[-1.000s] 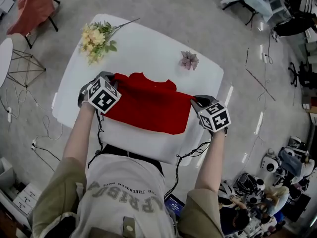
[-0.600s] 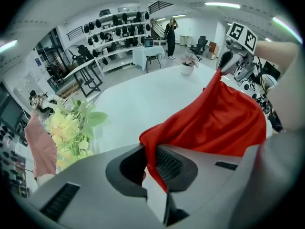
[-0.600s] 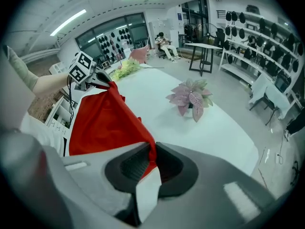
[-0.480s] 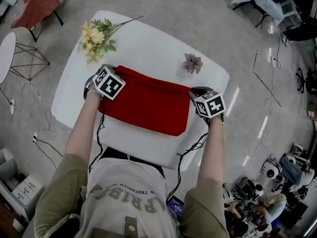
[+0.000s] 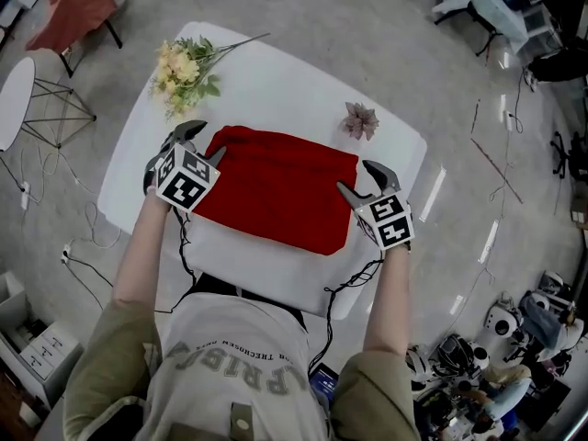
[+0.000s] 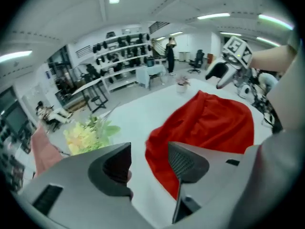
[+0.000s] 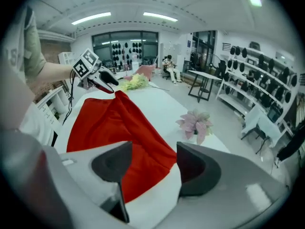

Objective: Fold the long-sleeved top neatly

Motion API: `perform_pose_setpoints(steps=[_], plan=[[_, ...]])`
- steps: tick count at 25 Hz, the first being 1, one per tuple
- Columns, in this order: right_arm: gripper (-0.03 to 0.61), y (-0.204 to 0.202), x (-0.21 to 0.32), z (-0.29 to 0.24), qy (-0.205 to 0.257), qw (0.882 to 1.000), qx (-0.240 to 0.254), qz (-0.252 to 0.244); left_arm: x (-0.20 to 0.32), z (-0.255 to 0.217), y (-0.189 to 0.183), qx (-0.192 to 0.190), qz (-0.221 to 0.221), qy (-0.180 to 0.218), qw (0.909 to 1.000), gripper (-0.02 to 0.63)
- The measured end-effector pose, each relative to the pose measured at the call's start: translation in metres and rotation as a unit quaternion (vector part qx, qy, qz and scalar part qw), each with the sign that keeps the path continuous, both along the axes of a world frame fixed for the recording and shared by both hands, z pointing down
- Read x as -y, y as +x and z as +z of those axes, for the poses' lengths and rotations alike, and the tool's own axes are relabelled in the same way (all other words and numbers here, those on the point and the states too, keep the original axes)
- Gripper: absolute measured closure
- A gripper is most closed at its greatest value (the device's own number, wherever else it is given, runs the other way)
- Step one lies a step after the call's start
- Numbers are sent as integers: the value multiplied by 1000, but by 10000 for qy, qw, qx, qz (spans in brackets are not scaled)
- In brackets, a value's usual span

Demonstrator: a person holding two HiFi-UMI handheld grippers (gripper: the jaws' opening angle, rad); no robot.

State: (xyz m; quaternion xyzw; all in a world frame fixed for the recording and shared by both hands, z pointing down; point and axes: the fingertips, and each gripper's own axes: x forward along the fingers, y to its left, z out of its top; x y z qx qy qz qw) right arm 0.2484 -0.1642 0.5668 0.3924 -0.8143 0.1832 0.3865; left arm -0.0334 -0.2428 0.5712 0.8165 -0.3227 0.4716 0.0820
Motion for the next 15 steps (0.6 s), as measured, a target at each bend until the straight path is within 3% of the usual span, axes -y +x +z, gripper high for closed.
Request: perform_pose_setpoints(steps=[3, 8, 10, 13, 15], plan=[[296, -26, -15, 2, 15, 9992, -57, -402, -32, -6, 9, 382, 898, 214, 9950, 368], [298, -42, -12, 25, -33, 9952, -481, -856, -31, 9, 21, 710, 1459, 502, 9855, 382], [299, -40, -1, 32, -118, 9951, -480, -851, -11, 16, 24, 1095, 1863, 615, 9744, 421], [313, -33, 12, 45, -324, 9959, -390, -754, 2, 31, 28, 1639, 2530, 88, 9535, 454], [316, -32, 14, 54, -452, 9956, -340, -744, 3, 40, 32, 1760, 2746, -85, 9453, 486]])
